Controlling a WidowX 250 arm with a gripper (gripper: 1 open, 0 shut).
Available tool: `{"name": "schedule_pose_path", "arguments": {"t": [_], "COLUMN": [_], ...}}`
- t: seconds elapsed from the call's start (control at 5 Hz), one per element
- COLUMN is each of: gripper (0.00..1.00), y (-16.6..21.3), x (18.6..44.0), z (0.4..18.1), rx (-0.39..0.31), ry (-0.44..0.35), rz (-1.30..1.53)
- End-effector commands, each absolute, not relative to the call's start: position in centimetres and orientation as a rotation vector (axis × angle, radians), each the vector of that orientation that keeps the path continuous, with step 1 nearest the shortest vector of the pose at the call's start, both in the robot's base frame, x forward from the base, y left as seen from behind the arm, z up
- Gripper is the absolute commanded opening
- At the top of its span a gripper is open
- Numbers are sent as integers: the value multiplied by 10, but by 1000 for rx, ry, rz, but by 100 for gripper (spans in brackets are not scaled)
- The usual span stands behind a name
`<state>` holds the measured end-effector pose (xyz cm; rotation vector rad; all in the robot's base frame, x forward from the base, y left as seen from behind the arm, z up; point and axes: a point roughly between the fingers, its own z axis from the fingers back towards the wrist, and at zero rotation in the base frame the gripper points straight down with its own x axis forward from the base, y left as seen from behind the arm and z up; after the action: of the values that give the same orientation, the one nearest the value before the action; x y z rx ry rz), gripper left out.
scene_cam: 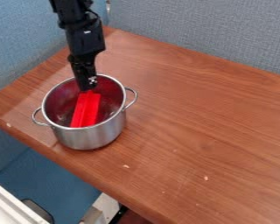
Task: Put the red object in the metal pot
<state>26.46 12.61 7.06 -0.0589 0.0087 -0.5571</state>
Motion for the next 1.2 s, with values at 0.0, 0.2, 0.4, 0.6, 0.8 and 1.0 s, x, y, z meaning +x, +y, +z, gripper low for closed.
{"name": "schedule_pose_path", "arguments": {"t": [0.0,0.2,0.4,0.6,0.8,1.0], "gripper": [0,0,0,100,100,0], "y": [121,114,116,119,124,127], "x": [281,288,289,289,287,286], "z": [85,86,76,64,64,66], "rx": [-20,-10,1,12,20,24], "ry": [-23,-15,-2,7,12,11], "rz": [-581,-602,-637,-669,-657,-642]}}
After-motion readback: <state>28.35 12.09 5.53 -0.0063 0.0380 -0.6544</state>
